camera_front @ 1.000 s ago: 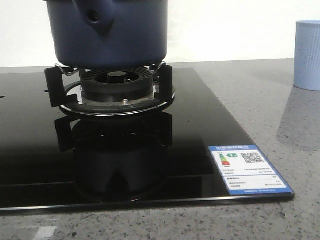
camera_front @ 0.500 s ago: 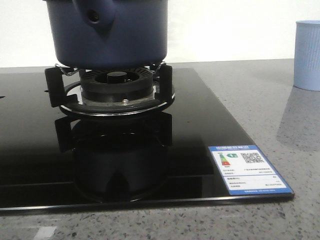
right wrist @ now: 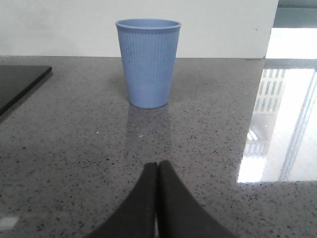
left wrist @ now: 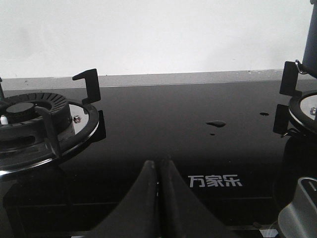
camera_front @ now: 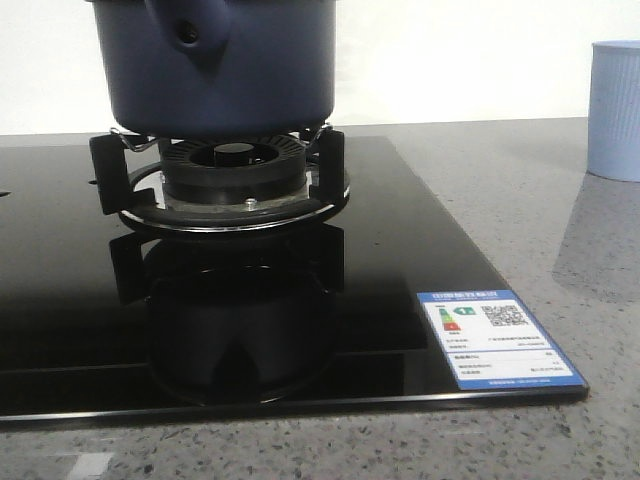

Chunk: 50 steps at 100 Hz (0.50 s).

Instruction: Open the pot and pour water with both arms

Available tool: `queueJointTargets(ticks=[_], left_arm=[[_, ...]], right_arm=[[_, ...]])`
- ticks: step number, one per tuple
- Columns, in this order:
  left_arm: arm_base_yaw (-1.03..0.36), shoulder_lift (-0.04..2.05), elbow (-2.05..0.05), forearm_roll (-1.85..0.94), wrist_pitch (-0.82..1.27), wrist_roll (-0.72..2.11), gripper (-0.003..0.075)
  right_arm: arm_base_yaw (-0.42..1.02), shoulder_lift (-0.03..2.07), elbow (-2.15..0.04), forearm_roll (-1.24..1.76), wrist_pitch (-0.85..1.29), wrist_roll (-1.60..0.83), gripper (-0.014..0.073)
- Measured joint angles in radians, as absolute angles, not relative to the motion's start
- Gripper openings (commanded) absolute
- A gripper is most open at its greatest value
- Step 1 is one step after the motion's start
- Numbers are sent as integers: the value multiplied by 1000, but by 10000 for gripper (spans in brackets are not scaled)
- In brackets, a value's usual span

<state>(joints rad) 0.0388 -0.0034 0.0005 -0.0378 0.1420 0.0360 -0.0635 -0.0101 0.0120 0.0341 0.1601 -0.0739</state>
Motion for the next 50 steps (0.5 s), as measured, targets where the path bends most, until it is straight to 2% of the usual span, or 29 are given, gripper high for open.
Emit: queueJointTargets(ticks=[50], left_arm=[[39, -3, 1, -139, 118, 36, -20]], right_arm=[[-63, -10, 12, 123, 160, -76, -71]])
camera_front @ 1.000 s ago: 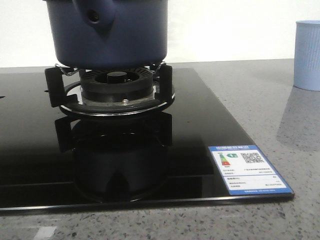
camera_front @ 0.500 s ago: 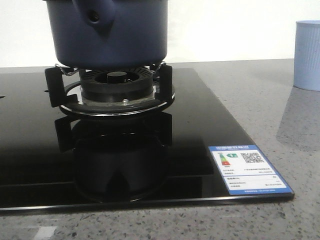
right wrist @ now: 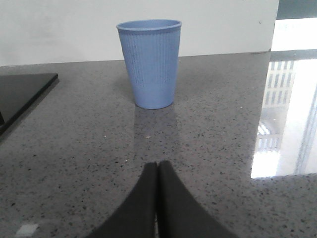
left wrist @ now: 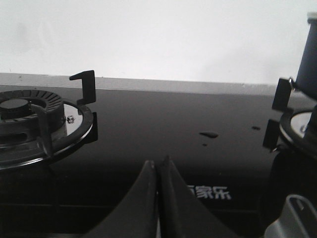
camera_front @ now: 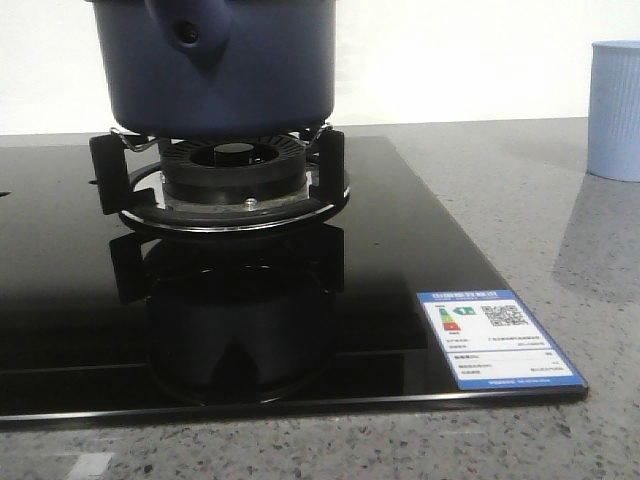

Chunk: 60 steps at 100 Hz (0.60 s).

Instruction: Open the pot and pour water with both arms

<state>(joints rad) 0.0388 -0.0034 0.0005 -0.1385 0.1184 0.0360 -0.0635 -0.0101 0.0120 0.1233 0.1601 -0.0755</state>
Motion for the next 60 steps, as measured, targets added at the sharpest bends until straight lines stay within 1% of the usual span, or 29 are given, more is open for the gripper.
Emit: queueJointTargets(ticks=[18, 34, 51, 60], left_arm=[[39, -3, 1, -324, 94, 36, -20], [39, -3, 1, -427, 79, 36, -20], [39, -3, 0, -571, 65, 36, -20], [39, -3, -4, -612, 61, 36, -20]], right_arm=[[-63, -10, 12, 228, 156, -76, -71], [-63, -10, 12, 336, 135, -76, -71], [-63, -10, 12, 582, 90, -76, -71], [-63, -10, 6, 633, 107, -76, -70]])
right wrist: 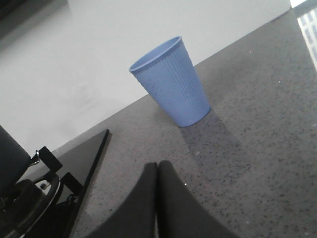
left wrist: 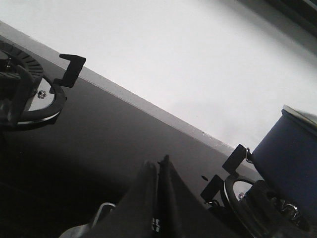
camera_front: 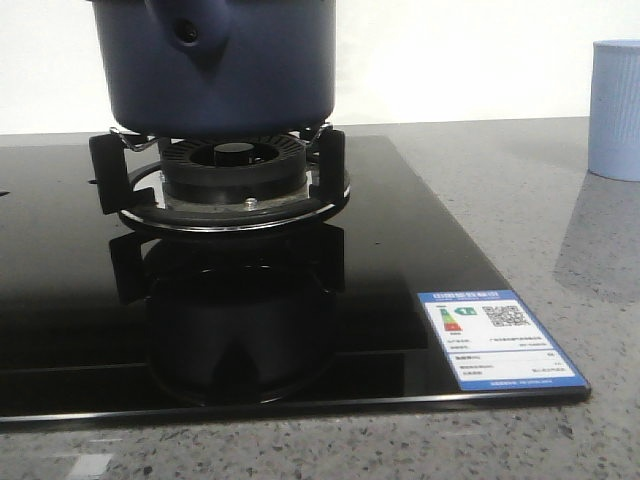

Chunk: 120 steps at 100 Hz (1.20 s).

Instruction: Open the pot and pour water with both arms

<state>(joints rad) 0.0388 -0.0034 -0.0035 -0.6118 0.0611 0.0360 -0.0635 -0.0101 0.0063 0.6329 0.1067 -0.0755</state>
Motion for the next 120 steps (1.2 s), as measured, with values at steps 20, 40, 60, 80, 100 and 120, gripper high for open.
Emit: queueJointTargets(ticks=[20, 40, 60, 80, 100, 120], left_arm=[[39, -3, -109, -623, 109, 86, -20], [39, 88, -343, -621, 272, 325, -20], [3, 241, -534, -615, 393, 472, -20], [-125, 346, -592, -613, 386, 506, -14], [-222, 438, -620, -621, 362, 506, 220], [-309, 549, -663, -623, 334, 508, 498]], right_arm=[[-63, -2, -145, 543, 241, -76, -70], [-63, 168, -354, 390, 393, -101, -70], [-24, 358, -526, 363, 459, -194, -70], [62, 462, -591, 361, 470, -259, -67], [108, 513, -595, 367, 482, -263, 185], [114, 530, -595, 369, 482, -265, 447]])
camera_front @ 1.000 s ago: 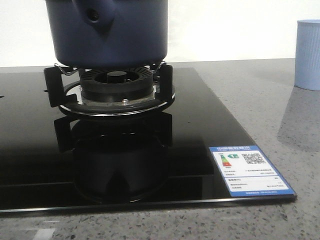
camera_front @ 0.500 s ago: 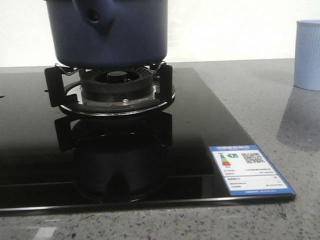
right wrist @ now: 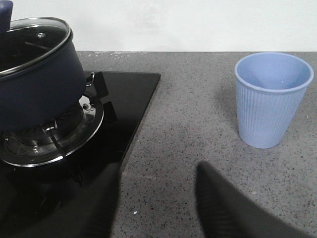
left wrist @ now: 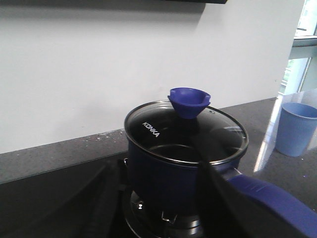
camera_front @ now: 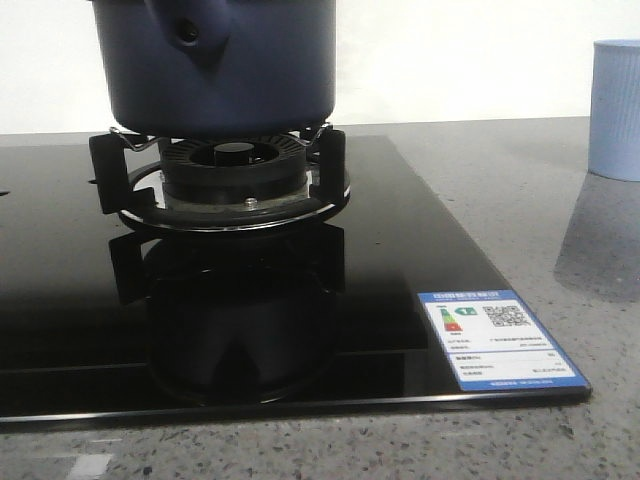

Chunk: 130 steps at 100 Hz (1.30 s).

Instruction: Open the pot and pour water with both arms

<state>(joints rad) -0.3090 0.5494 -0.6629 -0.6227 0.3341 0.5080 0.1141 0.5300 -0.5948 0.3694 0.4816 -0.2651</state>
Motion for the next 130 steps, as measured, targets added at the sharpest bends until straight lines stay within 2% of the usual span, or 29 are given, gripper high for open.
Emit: queueJointTargets(ticks=[30, 50, 92, 130], left_arm=[[-470, 777, -714, -627, 181, 508, 490], [-549, 965, -784, -631, 64, 508, 531], [-561, 1278, -993, -631, 28, 508, 552], [-561, 1408, -1082, -623, 18, 508, 546]], right_arm=[[114, 530, -595, 369, 476, -267, 442], [114, 530, -595, 371, 476, -267, 442], [114, 530, -595, 371, 476, -269, 442], [114, 530, -595, 371, 476, -271, 442]])
